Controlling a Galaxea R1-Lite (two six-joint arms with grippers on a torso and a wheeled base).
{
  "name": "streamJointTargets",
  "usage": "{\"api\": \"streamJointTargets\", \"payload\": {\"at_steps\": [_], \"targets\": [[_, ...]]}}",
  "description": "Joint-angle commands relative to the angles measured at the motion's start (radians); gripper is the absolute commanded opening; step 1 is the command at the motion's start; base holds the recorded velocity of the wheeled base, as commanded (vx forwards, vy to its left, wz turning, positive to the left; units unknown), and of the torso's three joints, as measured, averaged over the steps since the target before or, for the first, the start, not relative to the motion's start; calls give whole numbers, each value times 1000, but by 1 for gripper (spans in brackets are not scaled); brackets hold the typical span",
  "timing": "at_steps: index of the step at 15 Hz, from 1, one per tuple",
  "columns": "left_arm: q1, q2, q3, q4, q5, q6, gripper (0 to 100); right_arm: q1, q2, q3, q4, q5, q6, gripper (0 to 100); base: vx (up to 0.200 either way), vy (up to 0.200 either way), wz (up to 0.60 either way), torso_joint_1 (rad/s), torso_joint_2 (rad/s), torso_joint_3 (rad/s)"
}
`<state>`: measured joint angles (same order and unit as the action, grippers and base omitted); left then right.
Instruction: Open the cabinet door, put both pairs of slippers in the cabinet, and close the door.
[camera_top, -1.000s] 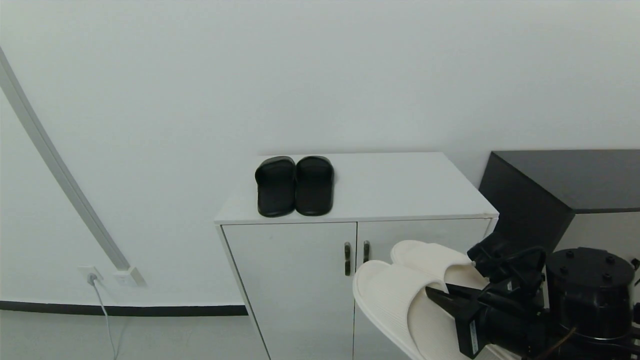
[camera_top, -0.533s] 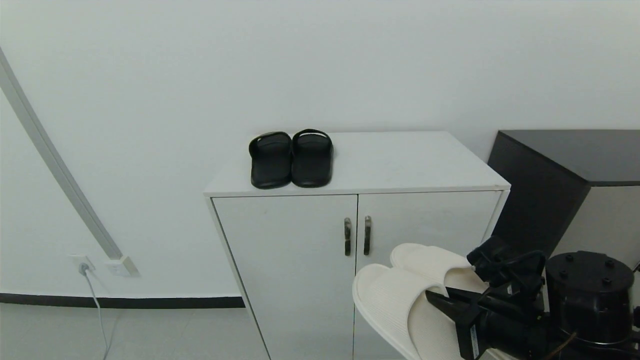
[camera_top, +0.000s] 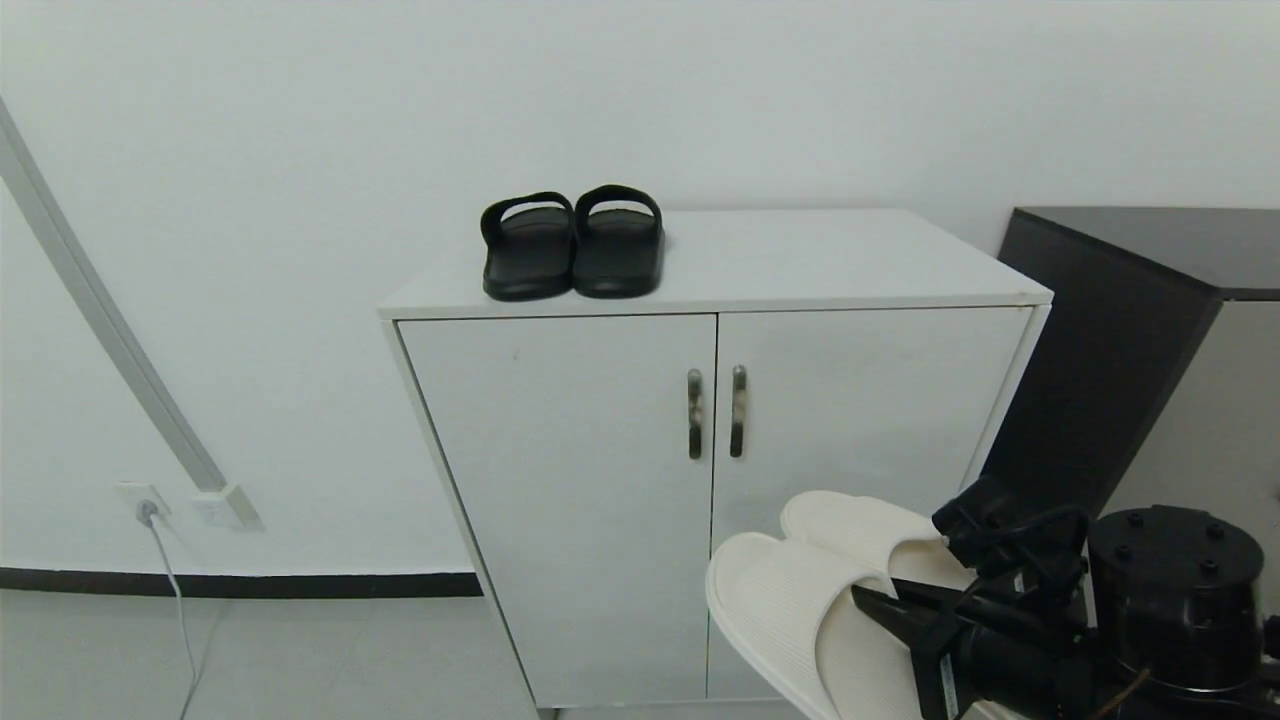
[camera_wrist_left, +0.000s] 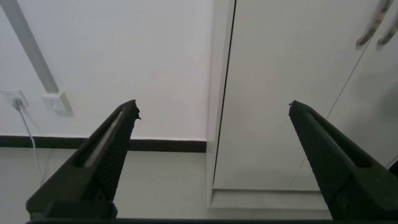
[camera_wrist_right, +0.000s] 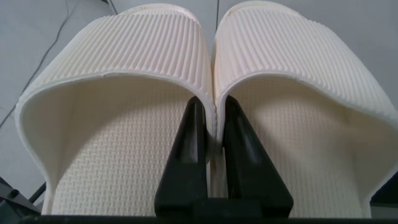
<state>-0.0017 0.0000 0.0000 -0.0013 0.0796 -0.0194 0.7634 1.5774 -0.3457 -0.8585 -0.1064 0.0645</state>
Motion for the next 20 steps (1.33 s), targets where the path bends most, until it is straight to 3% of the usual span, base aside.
{"api": "streamJointTargets", "payload": {"at_steps": [1, 10, 17, 20], "targets": [[0, 0, 0, 0, 0, 1, 100, 1, 3, 1, -1, 1, 0, 0, 0, 0, 0, -139, 466, 344], [0, 2, 0, 0, 0, 1, 100, 1, 3, 8, -4, 1, -9, 0, 0, 0, 0, -66, 425, 356], [-1, 9, 0, 1, -1, 6, 100, -1, 1, 21, -30, 1, -14, 0, 0, 0, 0, -5, 32, 33], [-1, 8, -3, -2, -3, 35, 100, 1, 3, 30, -47, 1, -15, 0, 0, 0, 0, 0, 57, 36]]}}
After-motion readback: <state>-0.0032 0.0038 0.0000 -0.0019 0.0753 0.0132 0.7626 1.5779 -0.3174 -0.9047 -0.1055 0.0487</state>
